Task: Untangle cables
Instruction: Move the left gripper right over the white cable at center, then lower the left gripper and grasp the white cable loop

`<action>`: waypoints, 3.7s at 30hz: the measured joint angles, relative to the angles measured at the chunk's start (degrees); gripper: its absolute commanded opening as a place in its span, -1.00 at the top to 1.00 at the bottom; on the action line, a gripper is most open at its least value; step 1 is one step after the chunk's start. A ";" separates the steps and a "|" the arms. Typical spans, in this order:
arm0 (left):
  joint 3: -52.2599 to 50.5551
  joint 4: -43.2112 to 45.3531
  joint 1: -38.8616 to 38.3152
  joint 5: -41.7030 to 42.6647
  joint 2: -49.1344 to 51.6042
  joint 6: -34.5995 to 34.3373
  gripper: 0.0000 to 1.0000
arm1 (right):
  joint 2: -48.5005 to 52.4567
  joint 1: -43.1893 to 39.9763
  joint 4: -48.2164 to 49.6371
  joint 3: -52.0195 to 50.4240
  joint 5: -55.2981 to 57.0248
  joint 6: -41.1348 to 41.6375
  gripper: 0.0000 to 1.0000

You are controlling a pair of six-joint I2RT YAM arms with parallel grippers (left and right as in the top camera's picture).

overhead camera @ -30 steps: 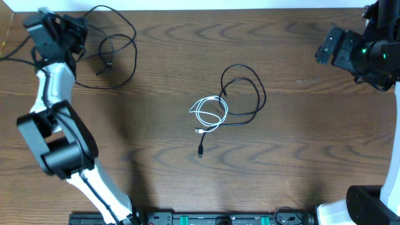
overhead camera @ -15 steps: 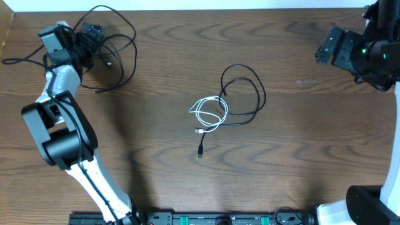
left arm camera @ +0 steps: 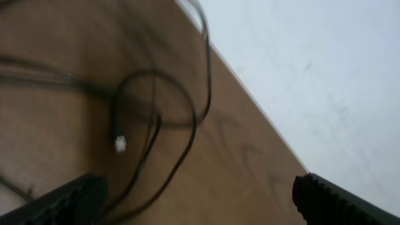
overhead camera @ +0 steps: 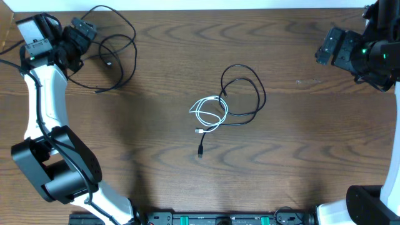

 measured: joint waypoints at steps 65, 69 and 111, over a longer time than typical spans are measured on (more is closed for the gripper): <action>-0.52 -50.16 -33.68 -14.36 -19.82 9.25 -0.98 | 0.00 0.00 0.00 0.00 0.00 0.00 -0.98; -1.73 -50.05 -33.66 -14.34 -19.50 9.27 -0.98 | 0.00 0.00 0.00 0.00 0.00 0.00 -0.99; -4.44 -46.18 -34.34 -10.75 -17.51 8.70 -0.99 | 0.59 7.50 1.33 -3.96 -9.55 -2.86 -0.99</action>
